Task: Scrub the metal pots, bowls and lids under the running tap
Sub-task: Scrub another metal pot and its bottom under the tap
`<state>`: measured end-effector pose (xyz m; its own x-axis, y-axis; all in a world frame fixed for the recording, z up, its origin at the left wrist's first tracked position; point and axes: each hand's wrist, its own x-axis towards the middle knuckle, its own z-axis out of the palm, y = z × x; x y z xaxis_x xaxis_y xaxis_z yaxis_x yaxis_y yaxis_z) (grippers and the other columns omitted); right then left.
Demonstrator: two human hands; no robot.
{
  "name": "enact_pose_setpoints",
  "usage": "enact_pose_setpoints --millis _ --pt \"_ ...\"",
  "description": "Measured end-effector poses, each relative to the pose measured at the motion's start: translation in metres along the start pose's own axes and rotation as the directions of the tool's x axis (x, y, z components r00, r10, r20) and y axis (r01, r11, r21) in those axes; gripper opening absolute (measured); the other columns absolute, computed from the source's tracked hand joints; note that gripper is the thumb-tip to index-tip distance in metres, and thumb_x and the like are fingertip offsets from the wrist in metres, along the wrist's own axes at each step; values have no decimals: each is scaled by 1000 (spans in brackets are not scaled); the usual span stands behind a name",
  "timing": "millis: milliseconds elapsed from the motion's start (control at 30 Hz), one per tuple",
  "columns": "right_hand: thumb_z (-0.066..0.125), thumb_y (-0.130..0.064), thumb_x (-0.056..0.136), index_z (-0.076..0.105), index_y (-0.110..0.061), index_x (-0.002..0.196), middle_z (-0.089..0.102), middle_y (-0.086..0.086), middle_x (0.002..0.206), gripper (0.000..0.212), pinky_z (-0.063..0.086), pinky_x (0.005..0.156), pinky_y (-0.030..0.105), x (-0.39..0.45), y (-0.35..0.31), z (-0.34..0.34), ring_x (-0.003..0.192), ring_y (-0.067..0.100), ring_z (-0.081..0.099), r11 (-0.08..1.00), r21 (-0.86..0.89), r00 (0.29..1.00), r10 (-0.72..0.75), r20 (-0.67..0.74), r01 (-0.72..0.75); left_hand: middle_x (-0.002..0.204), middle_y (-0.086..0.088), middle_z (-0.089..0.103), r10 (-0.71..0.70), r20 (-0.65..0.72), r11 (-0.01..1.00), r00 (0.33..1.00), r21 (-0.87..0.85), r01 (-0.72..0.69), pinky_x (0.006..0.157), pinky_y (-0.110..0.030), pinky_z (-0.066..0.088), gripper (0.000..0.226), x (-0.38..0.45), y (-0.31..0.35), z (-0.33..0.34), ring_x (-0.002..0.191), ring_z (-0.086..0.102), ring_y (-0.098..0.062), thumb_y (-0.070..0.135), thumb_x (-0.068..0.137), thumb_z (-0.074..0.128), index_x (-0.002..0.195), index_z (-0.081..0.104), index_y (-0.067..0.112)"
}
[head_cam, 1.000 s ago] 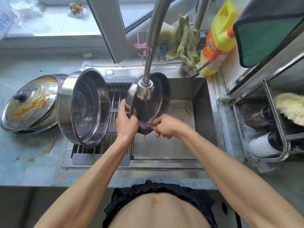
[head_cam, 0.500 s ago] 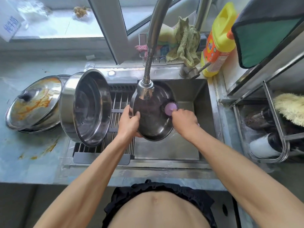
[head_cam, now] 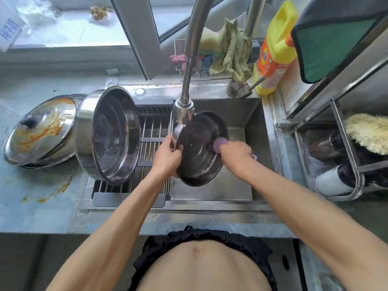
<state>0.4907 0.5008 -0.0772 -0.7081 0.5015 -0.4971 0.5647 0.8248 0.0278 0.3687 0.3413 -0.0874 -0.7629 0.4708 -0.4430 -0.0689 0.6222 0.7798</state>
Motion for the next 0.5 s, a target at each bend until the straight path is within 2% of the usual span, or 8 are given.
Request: enact_pose_setpoints --millis 67,133,200,267,300,367,433,500 --pt "39 -4 98 43 -2 142 57 19 130 44 48 76 37 4 3 5 114 36 61 993 -115 997 -22 -78 13 93 -18 67 -64 -13 997 998 -52 63 54 -62 59 18 0 3 0 82 71 -37 25 98 55 87 42 19" --pt "39 -4 98 42 -4 144 58 19 128 45 46 75 37 6 -1 9 112 36 62 994 -107 997 -17 -82 8 96 -22 68 -63 -49 994 997 -96 58 64 -66 59 20 6 4 -3 88 71 -41 34 89 58 88 43 21" --pt "43 -5 95 53 -10 138 61 18 127 44 48 83 37 5 -12 12 113 37 62 997 83 1000 -1 10 0 95 -23 69 -37 -82 991 996 -128 26 70 -66 59 19 10 3 -6 89 71 -42 37 86 58 81 42 28" --pt "50 -8 91 63 -16 130 64 15 126 42 50 84 34 2 -25 13 108 35 64 943 332 993 -38 116 -3 85 -16 68 18 -123 994 992 -103 -31 71 -58 60 22 11 5 -6 81 71 -35 32 90 59 76 41 32" --pt "52 -8 90 66 -19 127 65 13 125 42 51 76 29 0 -30 14 101 31 66 895 446 988 -68 140 -2 81 -12 66 39 -132 994 991 -92 -51 68 -53 60 23 9 8 -5 76 68 -32 30 90 59 76 40 31" --pt "51 -4 89 68 -20 125 66 10 123 44 42 55 21 -5 -31 19 77 21 61 777 627 987 -64 150 -45 84 -15 63 14 -136 991 991 -133 -32 61 -52 61 24 8 9 -3 76 64 -31 29 92 58 77 40 30" --pt "50 -4 87 71 -18 120 71 11 111 41 38 49 21 -8 -23 29 69 21 58 657 745 993 49 111 -116 104 -19 64 -96 -108 952 990 -299 60 55 -58 60 14 7 8 -3 91 68 -34 24 99 57 90 47 22" --pt "52 -15 89 74 -14 105 73 13 91 27 49 58 28 -9 -14 40 76 30 66 532 821 967 237 90 -206 119 -11 65 -198 -27 870 980 -466 162 56 -55 61 5 6 4 -3 104 68 -31 20 106 51 109 50 17"
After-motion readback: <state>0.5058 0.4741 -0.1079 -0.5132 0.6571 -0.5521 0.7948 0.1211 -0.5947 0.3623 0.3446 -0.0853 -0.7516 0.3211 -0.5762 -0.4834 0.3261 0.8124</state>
